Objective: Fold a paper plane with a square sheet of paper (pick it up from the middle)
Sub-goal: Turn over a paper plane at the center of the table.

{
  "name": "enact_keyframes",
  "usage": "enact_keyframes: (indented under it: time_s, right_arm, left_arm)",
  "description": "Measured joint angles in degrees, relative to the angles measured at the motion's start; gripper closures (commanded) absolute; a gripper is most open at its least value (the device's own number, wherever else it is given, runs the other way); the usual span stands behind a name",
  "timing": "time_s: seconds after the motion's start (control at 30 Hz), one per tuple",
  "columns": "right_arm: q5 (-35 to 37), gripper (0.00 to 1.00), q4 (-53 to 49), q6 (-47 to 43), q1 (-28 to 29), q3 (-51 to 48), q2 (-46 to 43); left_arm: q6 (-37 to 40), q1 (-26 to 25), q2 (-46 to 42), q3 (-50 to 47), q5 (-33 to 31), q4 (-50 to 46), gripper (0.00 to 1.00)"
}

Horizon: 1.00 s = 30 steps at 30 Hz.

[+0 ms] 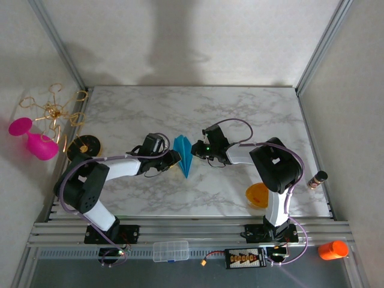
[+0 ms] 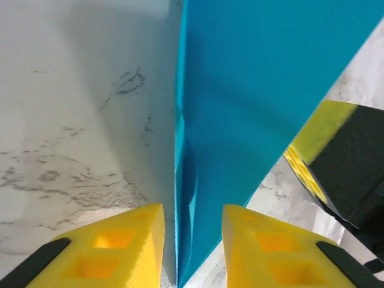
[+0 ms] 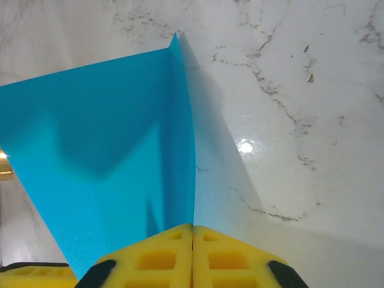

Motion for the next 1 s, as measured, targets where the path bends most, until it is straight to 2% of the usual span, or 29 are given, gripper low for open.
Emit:
enact_keyframes:
  time_s: [0.07,0.2,0.63,0.83,1.0]
  right_arm:
    - [0.0,0.91,0.0,0.0,0.0,0.0,0.0]
    - [0.0,0.92,0.0,0.0,0.0,0.0,0.0]
    - [0.0,0.92,0.0,0.0,0.0,0.0,0.4]
    - [0.0,0.91,0.0,0.0,0.0,0.0,0.5]
    - [0.0,0.92,0.0,0.0,0.0,0.0,0.5]
  left_arm:
    - [0.0,-0.2,0.3,0.1,0.4,0.0,0.78]
    - [-0.2,-0.2,0.3,0.5,0.9,0.0,0.8]
    - [0.5,-0.3,0.4,1.2,0.7,-2.0,0.76]
    - [0.4,-0.3,-1.1,1.2,0.9,-2.8,0.81]
    - [0.4,-0.3,-1.4,1.2,0.9,-2.8,0.8]
